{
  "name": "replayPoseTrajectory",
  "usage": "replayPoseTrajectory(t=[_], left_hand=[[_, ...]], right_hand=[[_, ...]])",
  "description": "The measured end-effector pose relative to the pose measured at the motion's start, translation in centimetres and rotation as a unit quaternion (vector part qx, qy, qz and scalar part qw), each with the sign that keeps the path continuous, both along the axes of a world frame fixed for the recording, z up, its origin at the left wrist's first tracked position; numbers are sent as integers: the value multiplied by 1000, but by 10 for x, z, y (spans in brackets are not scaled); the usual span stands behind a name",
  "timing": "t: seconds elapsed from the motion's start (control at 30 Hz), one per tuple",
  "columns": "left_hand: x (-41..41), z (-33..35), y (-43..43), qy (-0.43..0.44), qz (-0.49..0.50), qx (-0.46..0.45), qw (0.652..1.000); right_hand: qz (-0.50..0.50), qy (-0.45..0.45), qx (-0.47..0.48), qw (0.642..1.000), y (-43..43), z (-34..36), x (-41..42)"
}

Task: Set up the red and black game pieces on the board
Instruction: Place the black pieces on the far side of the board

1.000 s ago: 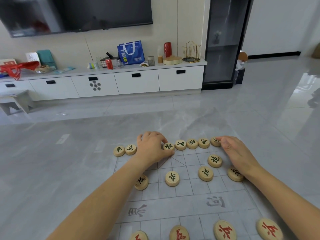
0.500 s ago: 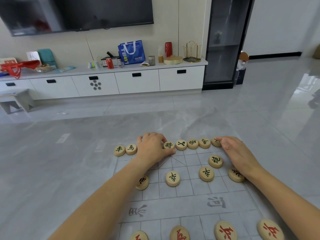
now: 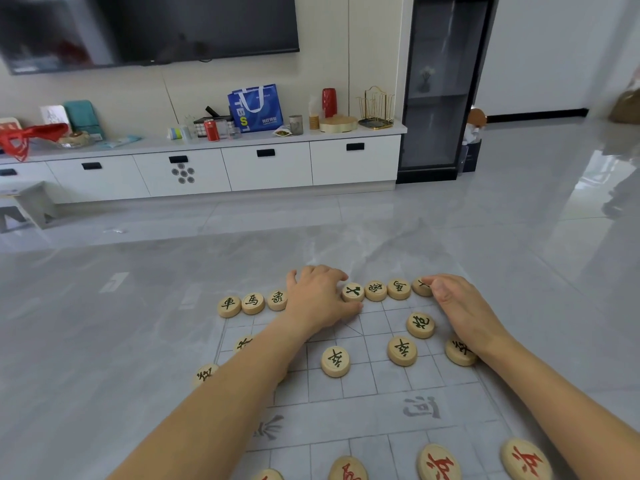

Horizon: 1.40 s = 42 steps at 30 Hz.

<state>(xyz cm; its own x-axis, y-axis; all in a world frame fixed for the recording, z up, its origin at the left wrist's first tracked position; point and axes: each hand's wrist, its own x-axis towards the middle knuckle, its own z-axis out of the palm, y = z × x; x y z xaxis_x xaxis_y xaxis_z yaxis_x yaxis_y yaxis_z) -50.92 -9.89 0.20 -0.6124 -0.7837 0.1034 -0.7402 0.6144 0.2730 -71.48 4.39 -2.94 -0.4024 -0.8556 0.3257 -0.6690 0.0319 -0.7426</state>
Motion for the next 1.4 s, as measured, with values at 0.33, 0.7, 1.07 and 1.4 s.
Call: replayPoseTrajectory(t=[0.33,0.7,1.07,1.4], left_hand=[[-3,-4,-2,32,15,20,999],[-4,0,0,4,-2,29,1000],[-11,-2,-1,22,45,21,999],[-12,-4,0,22,58,22,998]], right_hand=[[-3,-2,1,1000,1,2,2],[-8,-3,-5,1000,1,3,4],[-8,1,-2,1000,2,6,6],[-6,3,10,1000,2,5,4]])
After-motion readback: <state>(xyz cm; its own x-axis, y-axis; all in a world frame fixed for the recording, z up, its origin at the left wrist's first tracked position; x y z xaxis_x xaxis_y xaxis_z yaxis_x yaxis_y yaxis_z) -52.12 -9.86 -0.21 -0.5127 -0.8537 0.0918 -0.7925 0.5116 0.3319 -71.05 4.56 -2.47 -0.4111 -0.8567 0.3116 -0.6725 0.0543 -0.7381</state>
